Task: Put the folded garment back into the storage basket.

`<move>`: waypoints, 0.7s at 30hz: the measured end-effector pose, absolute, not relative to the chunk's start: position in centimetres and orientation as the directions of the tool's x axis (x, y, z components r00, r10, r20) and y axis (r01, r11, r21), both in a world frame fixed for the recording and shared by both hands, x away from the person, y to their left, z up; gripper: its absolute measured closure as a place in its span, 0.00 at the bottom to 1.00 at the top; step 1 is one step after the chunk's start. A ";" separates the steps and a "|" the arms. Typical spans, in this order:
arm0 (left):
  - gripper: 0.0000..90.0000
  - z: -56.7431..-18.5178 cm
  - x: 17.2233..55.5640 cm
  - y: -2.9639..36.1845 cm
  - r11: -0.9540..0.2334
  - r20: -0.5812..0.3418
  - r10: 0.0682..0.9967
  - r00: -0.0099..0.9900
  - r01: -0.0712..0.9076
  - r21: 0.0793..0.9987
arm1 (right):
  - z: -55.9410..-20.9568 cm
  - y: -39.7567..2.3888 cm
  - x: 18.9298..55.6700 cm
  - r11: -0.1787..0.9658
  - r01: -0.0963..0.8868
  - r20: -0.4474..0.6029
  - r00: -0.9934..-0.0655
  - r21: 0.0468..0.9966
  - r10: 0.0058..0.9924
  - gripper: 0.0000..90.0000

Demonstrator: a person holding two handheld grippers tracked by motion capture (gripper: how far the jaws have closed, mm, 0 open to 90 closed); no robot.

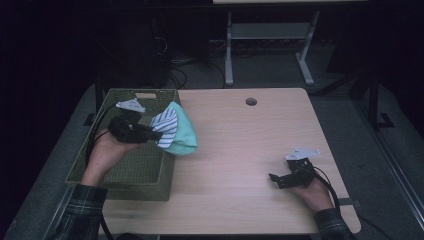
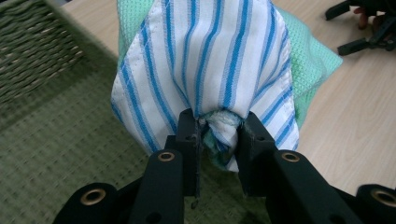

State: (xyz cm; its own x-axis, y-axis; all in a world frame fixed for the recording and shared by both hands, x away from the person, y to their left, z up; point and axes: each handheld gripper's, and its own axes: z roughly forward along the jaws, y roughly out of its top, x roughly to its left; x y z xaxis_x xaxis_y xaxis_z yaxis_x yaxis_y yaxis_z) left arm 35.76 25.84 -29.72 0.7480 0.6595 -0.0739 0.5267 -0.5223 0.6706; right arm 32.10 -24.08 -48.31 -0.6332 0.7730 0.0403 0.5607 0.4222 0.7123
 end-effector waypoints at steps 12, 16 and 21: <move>0.81 -30.2 35.7 29.3 -0.450 -0.086 0.739 0.668 0.586 0.674 | -48.3 -24.1 32.1 0.422 0.561 0.041 -0.633 0.712 0.773 0.06; 0.81 -30.5 35.7 30.4 -0.423 -0.091 0.766 0.637 0.606 0.674 | -48.3 -24.1 32.1 0.422 0.561 0.041 -0.633 0.712 0.773 0.06; 0.81 -31.0 35.7 32.2 -0.375 -0.107 0.800 0.590 0.632 0.678 | -48.3 -24.1 32.1 0.422 0.561 0.041 -0.633 0.712 0.773 0.06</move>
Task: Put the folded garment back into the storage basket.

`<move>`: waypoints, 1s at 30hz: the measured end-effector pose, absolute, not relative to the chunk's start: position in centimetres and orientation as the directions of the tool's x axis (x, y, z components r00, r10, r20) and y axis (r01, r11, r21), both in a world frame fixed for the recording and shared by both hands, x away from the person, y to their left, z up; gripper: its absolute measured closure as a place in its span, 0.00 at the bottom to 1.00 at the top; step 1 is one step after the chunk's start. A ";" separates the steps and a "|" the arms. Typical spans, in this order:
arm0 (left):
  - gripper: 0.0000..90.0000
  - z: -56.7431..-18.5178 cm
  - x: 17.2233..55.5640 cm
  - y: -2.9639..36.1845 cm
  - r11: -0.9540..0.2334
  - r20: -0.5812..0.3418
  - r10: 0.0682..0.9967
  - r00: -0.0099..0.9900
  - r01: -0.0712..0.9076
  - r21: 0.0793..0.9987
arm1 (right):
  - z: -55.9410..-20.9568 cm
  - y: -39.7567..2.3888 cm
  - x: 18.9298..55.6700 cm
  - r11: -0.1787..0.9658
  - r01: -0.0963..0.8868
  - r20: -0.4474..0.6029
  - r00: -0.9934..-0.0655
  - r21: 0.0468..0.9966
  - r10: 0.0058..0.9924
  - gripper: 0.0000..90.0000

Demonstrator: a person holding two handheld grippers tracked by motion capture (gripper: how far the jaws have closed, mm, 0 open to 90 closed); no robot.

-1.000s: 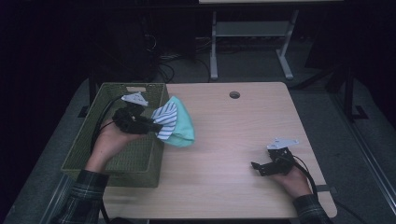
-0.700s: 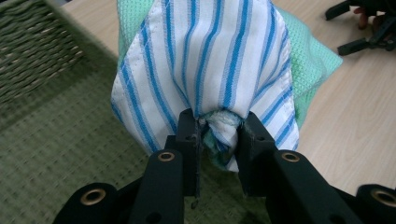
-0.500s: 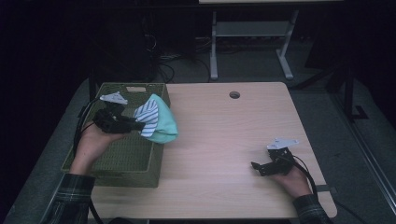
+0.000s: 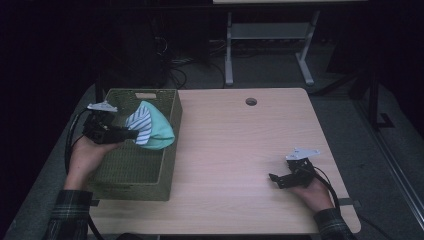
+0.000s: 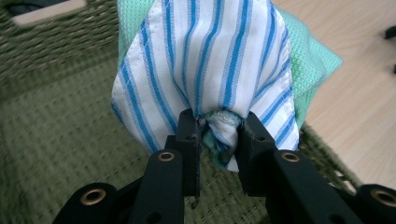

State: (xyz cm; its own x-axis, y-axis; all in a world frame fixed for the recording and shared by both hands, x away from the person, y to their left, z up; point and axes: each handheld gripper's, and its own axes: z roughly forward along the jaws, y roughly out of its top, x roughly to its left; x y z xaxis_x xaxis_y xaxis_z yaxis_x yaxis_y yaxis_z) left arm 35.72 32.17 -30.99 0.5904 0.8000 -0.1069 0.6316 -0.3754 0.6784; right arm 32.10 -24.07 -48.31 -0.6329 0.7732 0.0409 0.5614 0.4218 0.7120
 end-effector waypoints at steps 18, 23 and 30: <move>0.80 -36.3 36.5 35.4 -0.313 -0.113 0.878 0.465 0.737 0.599 | -48.3 -24.1 32.1 0.422 0.561 0.041 -0.633 0.712 0.773 0.06; 0.80 -37.9 36.9 35.5 -0.316 -0.117 0.882 0.456 0.757 0.571 | -48.3 -24.1 32.1 0.422 0.561 0.041 -0.633 0.712 0.773 0.06; 0.79 -39.3 37.4 34.9 -0.357 -0.086 0.880 0.467 0.770 0.529 | -48.3 -24.1 32.1 0.423 0.562 0.041 -0.633 0.711 0.773 0.06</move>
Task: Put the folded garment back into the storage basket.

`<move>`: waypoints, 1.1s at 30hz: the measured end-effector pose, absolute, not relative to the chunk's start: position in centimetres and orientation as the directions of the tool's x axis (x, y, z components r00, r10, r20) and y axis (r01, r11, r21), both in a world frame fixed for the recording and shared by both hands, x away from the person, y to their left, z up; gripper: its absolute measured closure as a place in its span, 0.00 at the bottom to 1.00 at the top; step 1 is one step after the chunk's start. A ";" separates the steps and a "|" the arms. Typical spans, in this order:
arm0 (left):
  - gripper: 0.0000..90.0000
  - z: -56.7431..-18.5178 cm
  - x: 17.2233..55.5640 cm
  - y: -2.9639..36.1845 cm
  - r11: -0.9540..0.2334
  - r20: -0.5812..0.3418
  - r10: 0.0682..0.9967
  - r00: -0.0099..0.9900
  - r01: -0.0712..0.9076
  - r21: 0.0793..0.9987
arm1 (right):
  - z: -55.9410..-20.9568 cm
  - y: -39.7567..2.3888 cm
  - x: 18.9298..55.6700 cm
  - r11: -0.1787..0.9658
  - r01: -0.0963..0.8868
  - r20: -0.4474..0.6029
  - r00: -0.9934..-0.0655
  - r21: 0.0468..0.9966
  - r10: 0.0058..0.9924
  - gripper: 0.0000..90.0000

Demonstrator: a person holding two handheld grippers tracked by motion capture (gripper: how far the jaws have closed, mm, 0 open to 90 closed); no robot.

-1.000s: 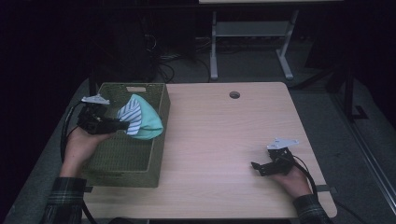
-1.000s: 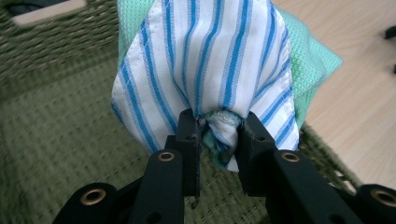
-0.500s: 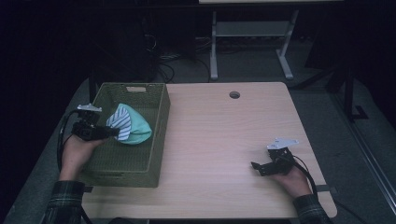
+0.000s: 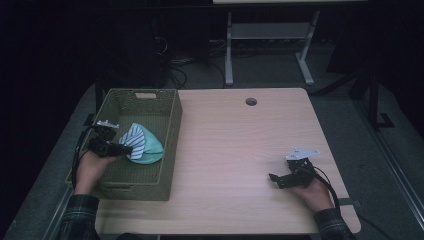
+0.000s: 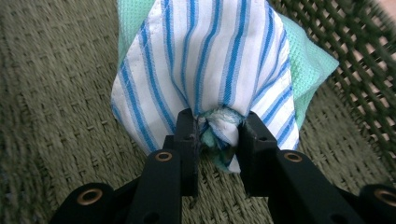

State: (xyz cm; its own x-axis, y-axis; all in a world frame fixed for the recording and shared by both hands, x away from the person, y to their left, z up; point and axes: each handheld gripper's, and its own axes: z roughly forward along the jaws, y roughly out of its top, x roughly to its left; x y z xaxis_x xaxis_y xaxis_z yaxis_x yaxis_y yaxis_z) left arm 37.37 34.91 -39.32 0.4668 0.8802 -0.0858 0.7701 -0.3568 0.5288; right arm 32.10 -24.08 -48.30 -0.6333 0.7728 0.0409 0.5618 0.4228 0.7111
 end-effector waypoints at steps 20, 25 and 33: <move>0.30 -38.7 37.0 34.7 -0.338 -0.090 0.872 0.480 0.726 0.599 | -48.3 -24.1 32.1 0.420 0.561 0.041 -0.632 0.714 0.774 0.06; 0.23 -37.7 36.9 33.8 -0.320 -0.118 0.858 0.501 0.699 0.640 | -48.3 -24.1 32.1 0.425 0.562 0.040 -0.634 0.710 0.772 0.06; 0.17 -35.8 36.8 31.0 -0.347 -0.104 0.829 0.550 0.650 0.676 | -48.3 -24.1 32.1 0.422 0.561 0.041 -0.633 0.712 0.773 0.06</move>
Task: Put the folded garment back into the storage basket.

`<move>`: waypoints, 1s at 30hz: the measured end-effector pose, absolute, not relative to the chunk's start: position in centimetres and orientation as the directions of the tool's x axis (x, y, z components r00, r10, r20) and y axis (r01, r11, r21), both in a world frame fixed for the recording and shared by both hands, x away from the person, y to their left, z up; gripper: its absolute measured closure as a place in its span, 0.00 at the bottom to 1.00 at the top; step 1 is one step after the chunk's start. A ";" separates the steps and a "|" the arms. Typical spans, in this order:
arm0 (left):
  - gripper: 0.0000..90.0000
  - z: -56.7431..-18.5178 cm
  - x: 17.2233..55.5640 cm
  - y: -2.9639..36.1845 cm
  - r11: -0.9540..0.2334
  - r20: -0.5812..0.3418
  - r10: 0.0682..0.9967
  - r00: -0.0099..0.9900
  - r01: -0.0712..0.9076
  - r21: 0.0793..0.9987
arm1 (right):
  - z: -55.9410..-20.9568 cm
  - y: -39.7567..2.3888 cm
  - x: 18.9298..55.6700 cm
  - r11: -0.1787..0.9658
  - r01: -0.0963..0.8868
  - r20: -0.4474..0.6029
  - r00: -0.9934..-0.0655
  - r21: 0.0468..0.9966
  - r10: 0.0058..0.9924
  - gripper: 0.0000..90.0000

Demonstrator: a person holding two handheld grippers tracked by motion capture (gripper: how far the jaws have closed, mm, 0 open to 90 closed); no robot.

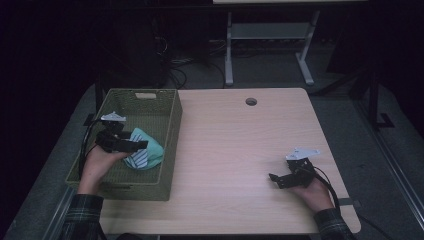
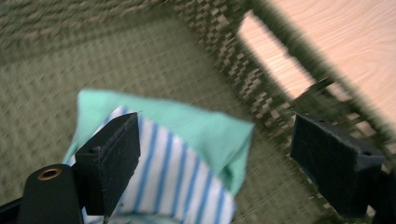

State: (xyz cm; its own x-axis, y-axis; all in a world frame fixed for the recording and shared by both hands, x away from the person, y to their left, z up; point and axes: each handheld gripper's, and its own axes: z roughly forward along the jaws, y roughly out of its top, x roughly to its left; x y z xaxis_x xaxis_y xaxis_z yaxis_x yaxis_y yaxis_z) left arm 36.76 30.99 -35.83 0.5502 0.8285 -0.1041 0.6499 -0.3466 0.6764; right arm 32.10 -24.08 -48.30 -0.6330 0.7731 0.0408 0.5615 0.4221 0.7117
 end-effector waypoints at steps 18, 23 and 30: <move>0.17 -32.8 36.5 22.1 -0.383 -0.108 0.738 0.666 0.545 0.746 | -48.3 -24.1 32.1 0.422 0.559 0.038 -0.633 0.713 0.774 0.06; 0.17 -32.6 36.4 19.5 -0.403 -0.102 0.717 0.690 0.529 0.747 | -48.3 -24.1 32.1 0.422 0.560 0.039 -0.632 0.713 0.774 0.06; 0.17 -33.1 36.2 16.4 -0.429 -0.093 0.685 0.722 0.504 0.750 | -48.3 -24.1 32.1 0.421 0.560 0.039 -0.632 0.713 0.774 0.06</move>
State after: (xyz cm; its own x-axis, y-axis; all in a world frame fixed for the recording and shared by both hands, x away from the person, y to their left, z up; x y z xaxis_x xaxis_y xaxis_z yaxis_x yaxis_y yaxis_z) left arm 36.17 16.43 -33.12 0.7224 0.6851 -0.0933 0.5036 -0.4289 0.7499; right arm 32.07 -24.08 -48.31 -0.6322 0.7738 0.0395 0.5603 0.4214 0.7131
